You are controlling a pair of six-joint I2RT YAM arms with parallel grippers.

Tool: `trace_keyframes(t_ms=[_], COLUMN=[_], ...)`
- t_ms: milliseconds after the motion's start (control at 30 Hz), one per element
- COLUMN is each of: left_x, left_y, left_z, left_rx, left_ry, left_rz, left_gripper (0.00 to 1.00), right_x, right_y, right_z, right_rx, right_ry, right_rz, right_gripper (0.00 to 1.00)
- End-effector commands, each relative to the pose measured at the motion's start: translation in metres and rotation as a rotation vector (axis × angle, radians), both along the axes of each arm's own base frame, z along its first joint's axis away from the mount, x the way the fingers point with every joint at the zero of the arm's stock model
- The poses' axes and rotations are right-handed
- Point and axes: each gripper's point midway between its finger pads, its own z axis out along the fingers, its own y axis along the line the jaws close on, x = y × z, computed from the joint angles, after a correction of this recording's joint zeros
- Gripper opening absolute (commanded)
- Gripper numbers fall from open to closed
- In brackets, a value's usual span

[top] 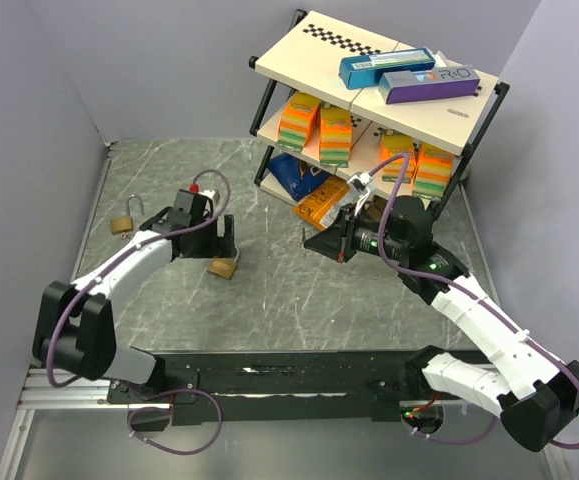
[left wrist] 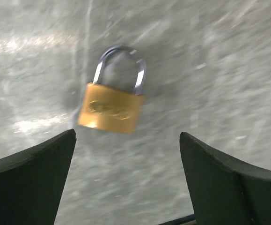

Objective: Unlock with the key

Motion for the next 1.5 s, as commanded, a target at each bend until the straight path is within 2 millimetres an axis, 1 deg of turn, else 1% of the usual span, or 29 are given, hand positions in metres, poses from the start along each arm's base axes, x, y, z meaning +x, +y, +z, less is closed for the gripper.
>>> trace_keyframes(t_ms=[0, 33, 133, 200, 233, 267, 300, 333, 367, 400, 433, 600, 633, 733, 800, 833, 900, 933, 967, 1033, 1167, 1200, 1333, 1367, 1467], left_x=[0.003, 0.003, 0.004, 0.008, 0.011, 0.015, 0.018, 0.019, 0.019, 0.022, 0.022, 0.031, 0.031, 0.029, 0.026, 0.025, 0.017, 0.017, 0.014, 0.009, 0.008, 0.007, 0.005, 0.003, -0.002], left_y=[0.018, 0.017, 0.009, 0.004, 0.004, 0.008, 0.008, 0.009, 0.010, 0.008, 0.008, 0.004, 0.004, 0.002, -0.003, -0.002, -0.008, -0.001, -0.004, -0.002, 0.006, 0.007, 0.012, 0.013, 0.013], left_z=[-0.009, -0.018, -0.030, -0.032, -0.037, -0.040, -0.040, -0.050, -0.053, -0.053, -0.059, -0.062, -0.066, -0.071, -0.075, -0.076, -0.082, -0.085, -0.087, -0.094, -0.099, -0.102, -0.108, -0.110, -0.113], left_rx=[0.171, 0.180, 0.167, 0.163, 0.170, 0.198, 0.201, 0.218, 0.226, 0.224, 0.229, 0.224, 0.229, 0.221, 0.209, 0.223, 0.241, 0.295, 0.317, 0.358, 0.426, 0.433, 0.453, 0.454, 0.445], left_ry=[0.000, 0.022, 0.050, 0.043, 0.049, 0.051, 0.053, 0.077, 0.094, 0.096, 0.111, 0.100, 0.112, 0.128, 0.132, 0.131, 0.148, 0.145, 0.147, 0.162, 0.172, 0.181, 0.211, 0.222, 0.239], left_rz=[-0.105, -0.135, -0.176, -0.187, -0.183, -0.165, -0.164, -0.173, -0.167, -0.165, -0.166, -0.179, -0.182, -0.180, -0.194, -0.189, -0.212, -0.192, -0.199, -0.200, -0.162, -0.149, -0.113, -0.108, -0.089], left_gripper=[0.96, 0.96, 0.96, 0.96, 0.96, 0.96, 0.96, 0.96, 0.96, 0.97, 0.97, 0.97, 0.99, 0.96, 0.95, 0.95, 0.94, 0.94, 0.94, 0.93, 0.88, 0.84, 0.76, 0.75, 0.67], right_x=[0.004, 0.005, 0.005, 0.006, 0.006, 0.006, 0.006, 0.007, 0.006, 0.006, 0.006, 0.007, 0.007, 0.007, 0.007, 0.008, 0.007, 0.007, 0.007, 0.007, 0.006, 0.005, 0.004, 0.004, 0.004], right_y=[-0.003, -0.003, -0.001, 0.000, 0.000, 0.000, 0.000, 0.001, 0.000, 0.000, 0.000, -0.001, -0.001, -0.001, -0.001, -0.001, -0.002, -0.002, -0.002, -0.002, -0.003, -0.004, -0.004, -0.005, -0.006], right_z=[0.009, 0.008, 0.006, 0.005, 0.006, 0.005, 0.005, 0.005, 0.006, 0.006, 0.005, 0.006, 0.006, 0.006, 0.005, 0.004, 0.005, 0.005, 0.006, 0.006, 0.006, 0.006, 0.006, 0.007, 0.007], right_rx=[0.002, 0.001, -0.002, -0.002, -0.001, -0.002, -0.003, -0.003, -0.003, -0.003, -0.005, -0.009, -0.009, -0.009, -0.012, -0.012, -0.011, -0.011, -0.010, -0.009, -0.006, -0.004, -0.006, -0.006, -0.008], right_ry=[-0.035, -0.032, -0.023, -0.018, -0.019, -0.016, -0.014, -0.015, -0.015, -0.018, -0.017, -0.021, -0.022, -0.025, -0.022, -0.022, -0.027, -0.027, -0.029, -0.030, -0.033, -0.034, -0.036, -0.039, -0.041], right_rz=[-0.021, -0.023, -0.019, -0.014, -0.014, -0.015, -0.013, -0.011, -0.011, -0.011, -0.011, -0.017, -0.017, -0.017, -0.017, -0.021, -0.021, -0.021, -0.023, -0.023, -0.025, -0.026, -0.028, -0.030, -0.037], right_gripper=[0.00, 0.00, 0.00, 0.00, 0.00, 0.00, 0.00, 0.00, 0.00, 0.00, 0.00, 0.00, 0.00, 0.00, 0.00, 0.00, 0.00, 0.00, 0.00, 0.00, 0.00, 0.00, 0.00, 0.00, 0.00])
